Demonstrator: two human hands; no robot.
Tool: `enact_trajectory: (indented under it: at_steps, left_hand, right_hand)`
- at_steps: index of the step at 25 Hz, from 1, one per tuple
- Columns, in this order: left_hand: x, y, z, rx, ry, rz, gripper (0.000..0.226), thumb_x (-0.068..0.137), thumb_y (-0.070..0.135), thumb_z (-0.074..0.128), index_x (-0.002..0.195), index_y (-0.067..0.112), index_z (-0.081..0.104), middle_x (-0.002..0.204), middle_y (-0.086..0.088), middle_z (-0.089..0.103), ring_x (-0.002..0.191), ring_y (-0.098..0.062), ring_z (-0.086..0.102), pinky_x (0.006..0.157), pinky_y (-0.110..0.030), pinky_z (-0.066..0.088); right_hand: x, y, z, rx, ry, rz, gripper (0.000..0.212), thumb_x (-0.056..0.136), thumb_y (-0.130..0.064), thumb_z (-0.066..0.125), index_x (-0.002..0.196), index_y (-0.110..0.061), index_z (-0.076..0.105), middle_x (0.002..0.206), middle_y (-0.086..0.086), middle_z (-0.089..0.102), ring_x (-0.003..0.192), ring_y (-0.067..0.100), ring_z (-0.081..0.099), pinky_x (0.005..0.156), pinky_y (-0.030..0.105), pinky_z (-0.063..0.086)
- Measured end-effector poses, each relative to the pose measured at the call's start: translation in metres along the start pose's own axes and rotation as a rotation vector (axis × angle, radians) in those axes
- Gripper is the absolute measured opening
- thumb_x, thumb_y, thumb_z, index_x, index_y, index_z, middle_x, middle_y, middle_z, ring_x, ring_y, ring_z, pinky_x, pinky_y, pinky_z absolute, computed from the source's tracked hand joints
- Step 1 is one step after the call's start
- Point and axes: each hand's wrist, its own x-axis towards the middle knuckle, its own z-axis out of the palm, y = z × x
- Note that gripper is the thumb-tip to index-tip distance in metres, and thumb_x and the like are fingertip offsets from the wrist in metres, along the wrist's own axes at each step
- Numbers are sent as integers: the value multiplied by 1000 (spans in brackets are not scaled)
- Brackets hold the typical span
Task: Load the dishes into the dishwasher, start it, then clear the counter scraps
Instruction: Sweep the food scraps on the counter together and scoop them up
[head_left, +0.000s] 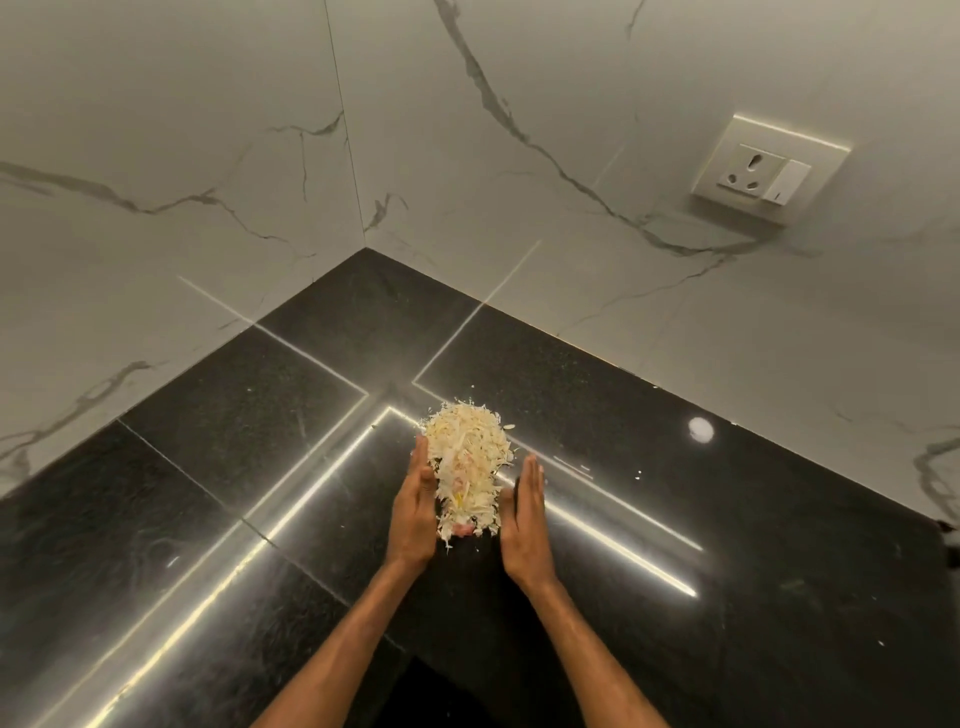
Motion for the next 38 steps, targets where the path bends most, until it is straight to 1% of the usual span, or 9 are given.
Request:
enact_trajectory:
  at_steps: [4, 8, 11, 14, 18, 21, 27, 31, 38]
  left_hand:
    - [6, -15, -38, 111, 1, -70, 93, 76, 91, 13, 154, 40, 13, 164, 11, 8, 151, -15, 12, 122, -47, 12]
    - [-4, -21, -25, 138, -198, -32, 78, 88, 76, 21, 155, 37, 12, 163, 15, 9, 150, -7, 12, 123, -40, 15]
    - [0, -13, -18, 118, -210, -38, 69, 94, 70, 24, 155, 38, 14, 162, 17, 12, 149, -6, 15, 119, -29, 17]
    - [13, -4, -23, 166, -164, -26, 86, 82, 87, 16, 155, 42, 10, 158, 22, 10, 142, -1, 18, 115, -36, 16]
    - [32, -2, -28, 219, -145, -10, 95, 76, 92, 8, 156, 41, 9, 161, 17, 9, 141, -4, 17, 116, -46, 14]
    - [37, -2, -25, 223, -136, -17, 96, 75, 93, 8, 156, 40, 10, 160, 18, 10, 144, -8, 19, 119, -48, 16]
    - [47, 7, -6, 231, -173, -6, 91, 74, 94, 11, 153, 50, 10, 157, 21, 10, 146, -22, 27, 117, -57, 19]
    - [57, 25, -3, 253, -177, 43, 85, 76, 93, 13, 151, 54, 9, 154, 28, 9, 147, -20, 25, 117, -58, 20]
    - [65, 41, 1, 282, -152, 59, 86, 72, 95, 11, 149, 58, 7, 156, 24, 8, 145, -23, 30, 114, -61, 23]
  right_hand:
    - [-9, 4, 12, -542, -85, -243, 95, 90, -79, 21, 155, -23, -20, 162, -3, -28, 149, 13, -25, 123, 45, -10]
    - [5, -7, 35, -819, -168, -550, 80, 99, -65, 28, 158, -25, -7, 165, -2, -17, 153, 21, -12, 119, 49, -10]
    - [27, -17, 17, -902, -151, -496, 79, 99, -63, 25, 157, -26, -13, 162, -4, -27, 152, 21, -14, 119, 48, -15]
    - [36, -13, -8, -817, -37, -397, 83, 95, -70, 21, 157, -25, -11, 165, -2, -20, 152, 18, -16, 118, 48, -21]
    - [43, 23, -84, -659, 237, 95, 81, 96, -66, 14, 156, -18, -12, 164, 4, -20, 151, 21, -17, 122, 51, -8]
    - [47, 43, -122, -604, 195, 336, 79, 96, -64, 9, 151, -13, -17, 164, 11, -14, 152, 24, -11, 124, 50, 2]
    - [41, 22, -96, -461, -223, -166, 66, 102, -55, 23, 156, -30, -7, 162, -10, -11, 150, 6, -8, 124, 40, 0]
    - [98, 17, -170, -428, 68, 85, 66, 106, -39, 36, 159, -17, 2, 166, 0, -5, 153, 17, -5, 125, 42, 5]
    - [151, 35, -241, -625, -107, 202, 66, 106, -23, 41, 159, -14, 3, 167, 3, -1, 153, 21, 2, 123, 51, 10]
